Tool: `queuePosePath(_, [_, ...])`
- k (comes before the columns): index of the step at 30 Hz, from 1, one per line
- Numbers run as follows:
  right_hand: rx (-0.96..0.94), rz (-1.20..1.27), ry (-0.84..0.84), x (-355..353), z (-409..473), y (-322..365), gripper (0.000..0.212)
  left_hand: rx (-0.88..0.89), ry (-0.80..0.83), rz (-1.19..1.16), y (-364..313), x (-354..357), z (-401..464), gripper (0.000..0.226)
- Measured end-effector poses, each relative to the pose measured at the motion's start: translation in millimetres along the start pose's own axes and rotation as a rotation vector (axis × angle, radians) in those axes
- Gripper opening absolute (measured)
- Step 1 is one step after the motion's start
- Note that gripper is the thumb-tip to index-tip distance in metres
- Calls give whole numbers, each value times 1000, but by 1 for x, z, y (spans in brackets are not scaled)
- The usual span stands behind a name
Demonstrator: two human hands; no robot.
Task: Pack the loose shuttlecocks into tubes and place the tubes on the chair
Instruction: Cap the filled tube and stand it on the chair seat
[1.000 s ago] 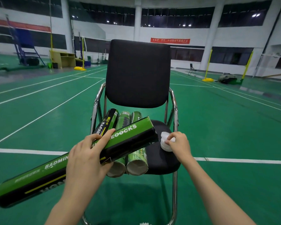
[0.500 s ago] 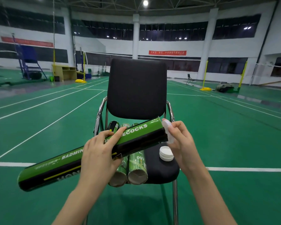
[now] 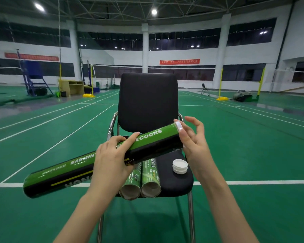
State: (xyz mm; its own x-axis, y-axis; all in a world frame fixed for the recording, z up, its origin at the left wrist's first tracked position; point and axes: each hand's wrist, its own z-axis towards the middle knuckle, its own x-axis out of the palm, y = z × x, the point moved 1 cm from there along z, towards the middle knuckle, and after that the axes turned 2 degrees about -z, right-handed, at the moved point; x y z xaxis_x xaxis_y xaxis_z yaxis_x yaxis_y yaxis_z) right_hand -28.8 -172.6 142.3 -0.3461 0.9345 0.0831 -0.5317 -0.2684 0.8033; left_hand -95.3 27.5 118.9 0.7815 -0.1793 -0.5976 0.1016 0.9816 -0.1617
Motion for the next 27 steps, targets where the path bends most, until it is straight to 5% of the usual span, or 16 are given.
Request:
queuePosePath(11, [-96, -241, 51, 4, -3, 13, 81, -70, -1, -162, -21, -2, 9, 89])
queuePosePath(27, [-47, -469, 221, 9, -25, -4, 66, -207, -23, -166, -9, 11, -41, 91])
